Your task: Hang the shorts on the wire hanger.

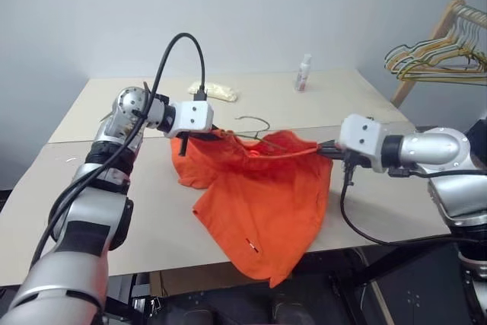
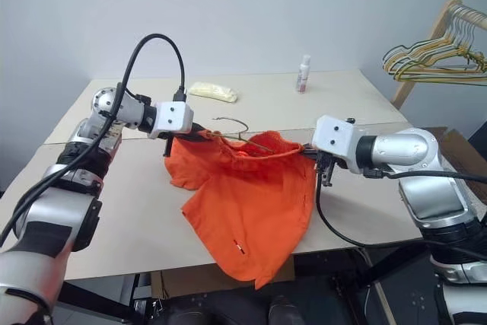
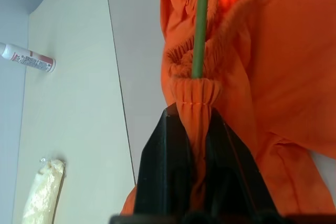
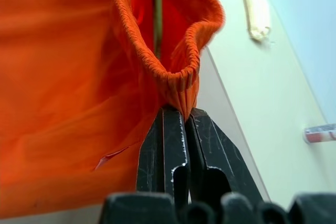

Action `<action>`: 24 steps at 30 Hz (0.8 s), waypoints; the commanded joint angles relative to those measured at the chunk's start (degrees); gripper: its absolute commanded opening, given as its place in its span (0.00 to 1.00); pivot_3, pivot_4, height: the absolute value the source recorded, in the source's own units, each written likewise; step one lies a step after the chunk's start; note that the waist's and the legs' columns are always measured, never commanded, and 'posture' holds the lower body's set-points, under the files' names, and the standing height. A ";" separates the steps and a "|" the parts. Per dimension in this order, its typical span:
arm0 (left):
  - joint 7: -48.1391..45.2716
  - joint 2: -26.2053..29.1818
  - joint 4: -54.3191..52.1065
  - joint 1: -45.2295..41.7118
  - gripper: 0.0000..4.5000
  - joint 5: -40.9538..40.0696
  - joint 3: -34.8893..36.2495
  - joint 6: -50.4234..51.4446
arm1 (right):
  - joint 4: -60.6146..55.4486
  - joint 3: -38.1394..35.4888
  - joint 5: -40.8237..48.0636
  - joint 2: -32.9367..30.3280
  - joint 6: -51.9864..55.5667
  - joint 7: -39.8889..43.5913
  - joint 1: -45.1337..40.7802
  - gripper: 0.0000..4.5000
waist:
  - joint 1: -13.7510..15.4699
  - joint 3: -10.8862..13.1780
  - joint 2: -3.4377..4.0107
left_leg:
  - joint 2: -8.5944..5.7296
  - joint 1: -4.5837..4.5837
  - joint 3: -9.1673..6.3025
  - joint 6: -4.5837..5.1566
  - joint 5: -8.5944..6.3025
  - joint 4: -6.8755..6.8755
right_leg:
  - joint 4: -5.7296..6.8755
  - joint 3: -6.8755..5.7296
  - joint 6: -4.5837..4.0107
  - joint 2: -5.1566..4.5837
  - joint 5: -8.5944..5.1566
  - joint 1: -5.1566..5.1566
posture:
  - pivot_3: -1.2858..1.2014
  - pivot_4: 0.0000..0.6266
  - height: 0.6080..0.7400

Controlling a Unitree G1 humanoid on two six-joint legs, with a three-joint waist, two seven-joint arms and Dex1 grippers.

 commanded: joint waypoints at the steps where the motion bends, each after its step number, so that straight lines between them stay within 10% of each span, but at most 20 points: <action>1: 0.70 -0.53 -2.64 -2.47 0.00 -1.14 1.11 0.47 | -0.24 -0.58 -1.79 0.93 -2.32 -1.74 -2.27 0.00 | -0.02 0.00 0.00 | 0.00 0.00 0.00 0.00 0.00 0.00 | 0.00 0.00 0.00 0.00 0.00 0.00 | 0.51 0.00 1.00; 4: -0.04 -1.03 -3.14 -2.16 0.00 -2.16 1.60 1.41 | -0.02 0.31 -2.97 2.11 -2.18 -2.22 -2.42 0.06 | -0.03 0.00 0.00 | 0.00 0.00 0.00 0.00 0.00 0.00 | -0.01 0.00 0.00 0.00 0.00 0.00 | 0.51 0.00 1.00; 12: -1.36 -1.30 -4.42 -1.97 0.00 -3.86 2.25 2.91 | 3.42 1.99 -4.89 4.30 -1.82 -2.56 -1.06 0.62 | -0.08 0.00 0.00 | 0.00 0.00 0.00 0.00 0.00 0.00 | 0.00 0.00 -0.01 0.00 0.01 0.00 | 0.51 0.00 1.00; 24: -4.19 -1.11 -5.67 -0.48 0.00 -4.07 1.64 2.39 | 5.36 -1.36 3.66 8.74 3.24 -1.07 -0.41 0.62 | -0.14 0.00 0.00 | 0.00 0.00 -0.01 0.00 0.00 0.00 | 0.00 0.00 -0.01 0.01 0.01 0.01 | 0.51 0.00 1.00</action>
